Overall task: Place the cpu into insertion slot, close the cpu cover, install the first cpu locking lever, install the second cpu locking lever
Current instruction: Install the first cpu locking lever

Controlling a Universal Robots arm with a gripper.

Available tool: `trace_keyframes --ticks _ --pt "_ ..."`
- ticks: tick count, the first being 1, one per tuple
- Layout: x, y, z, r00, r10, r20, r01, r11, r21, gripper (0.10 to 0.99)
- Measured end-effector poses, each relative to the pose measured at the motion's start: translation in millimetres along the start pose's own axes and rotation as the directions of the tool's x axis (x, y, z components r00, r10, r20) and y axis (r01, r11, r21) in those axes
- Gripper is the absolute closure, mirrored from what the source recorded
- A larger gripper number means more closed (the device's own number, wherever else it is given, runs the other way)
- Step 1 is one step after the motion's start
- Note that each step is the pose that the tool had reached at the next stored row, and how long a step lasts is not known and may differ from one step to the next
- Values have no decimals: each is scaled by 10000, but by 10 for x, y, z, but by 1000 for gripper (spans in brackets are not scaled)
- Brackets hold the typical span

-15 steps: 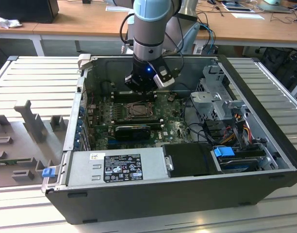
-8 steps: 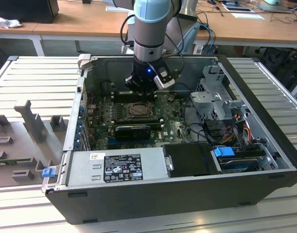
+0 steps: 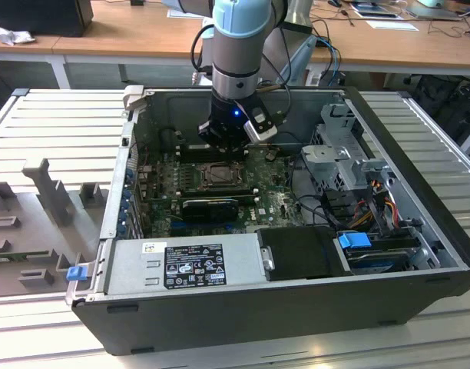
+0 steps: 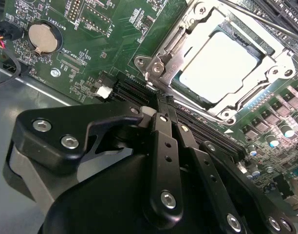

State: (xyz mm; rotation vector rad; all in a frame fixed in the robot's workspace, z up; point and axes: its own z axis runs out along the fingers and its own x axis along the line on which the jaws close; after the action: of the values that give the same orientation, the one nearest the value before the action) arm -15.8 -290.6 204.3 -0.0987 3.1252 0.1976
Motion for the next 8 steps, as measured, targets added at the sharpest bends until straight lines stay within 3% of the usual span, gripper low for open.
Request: trace_keyframes --ticks 8 --pt "1 -23 7 10000 0 1 0 10000 7 980"
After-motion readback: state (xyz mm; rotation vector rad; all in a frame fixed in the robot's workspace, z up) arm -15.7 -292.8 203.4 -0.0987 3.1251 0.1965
